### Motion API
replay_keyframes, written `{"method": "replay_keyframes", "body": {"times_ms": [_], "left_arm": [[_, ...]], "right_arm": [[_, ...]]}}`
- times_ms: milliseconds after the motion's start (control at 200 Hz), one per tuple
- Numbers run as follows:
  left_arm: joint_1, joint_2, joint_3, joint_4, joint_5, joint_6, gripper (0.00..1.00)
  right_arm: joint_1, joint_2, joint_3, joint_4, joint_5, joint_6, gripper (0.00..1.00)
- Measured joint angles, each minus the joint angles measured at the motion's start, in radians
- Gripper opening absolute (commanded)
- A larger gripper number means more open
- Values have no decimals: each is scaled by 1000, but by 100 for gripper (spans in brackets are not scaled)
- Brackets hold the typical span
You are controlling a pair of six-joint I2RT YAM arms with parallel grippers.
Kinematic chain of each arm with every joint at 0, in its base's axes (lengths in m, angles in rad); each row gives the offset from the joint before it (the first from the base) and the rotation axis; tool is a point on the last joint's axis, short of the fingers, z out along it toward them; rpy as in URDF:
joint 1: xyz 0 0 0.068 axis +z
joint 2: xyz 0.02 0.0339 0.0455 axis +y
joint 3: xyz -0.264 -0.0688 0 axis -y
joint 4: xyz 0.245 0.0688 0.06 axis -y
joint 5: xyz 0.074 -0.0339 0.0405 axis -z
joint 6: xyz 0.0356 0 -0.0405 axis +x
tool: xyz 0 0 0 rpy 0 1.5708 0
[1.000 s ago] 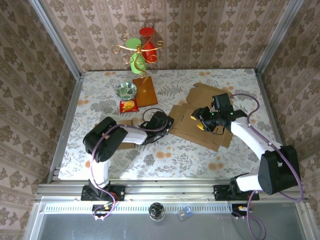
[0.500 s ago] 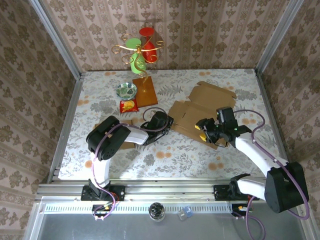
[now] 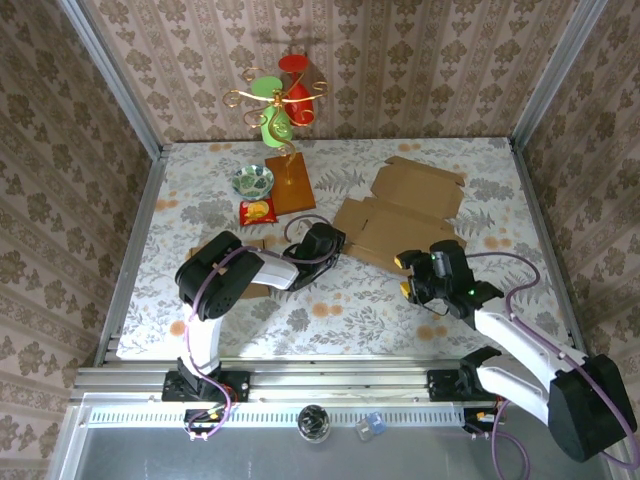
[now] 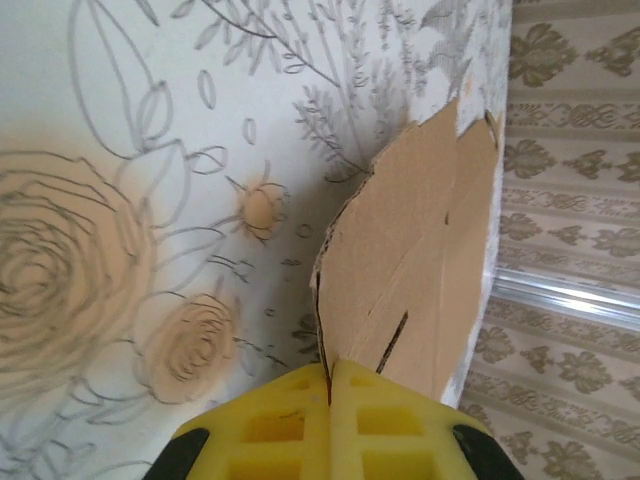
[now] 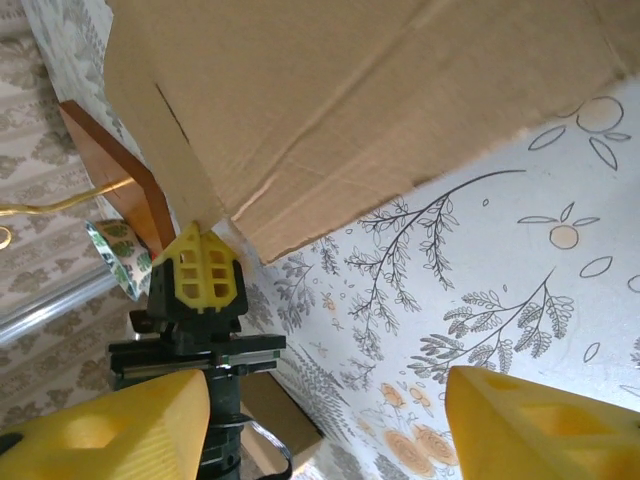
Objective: Fold the paper box
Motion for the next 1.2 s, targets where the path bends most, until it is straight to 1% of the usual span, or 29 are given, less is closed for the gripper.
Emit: {"method": "replay_keyframes", "body": {"times_ms": [120,275,390,555,735,955,1200], "left_arm": [[-16,-36,10,-2,-27,-41,0],[-36,-78,31,-9,-53,-90,0],[-47,-90,38,-21,-66,-123,0],[-59,-104,39,-47,-80,-151,0],[-64,-127,39,-47,-92,-169,0],[-65,-137,39,-49,-103,-177,0],[-69,-137,39,-55,-102,-178,0]], "right_arm": [[24,13,-17,69,63,85,74],[40,114,-21,182,111,158,76],[40,193,-18,264,138,175,75],[25,287,11,343,150,185,66],[13,296,61,380,160,168,44],[1,282,61,369,161,162,28],[-14,238,63,326,160,159,19]]}}
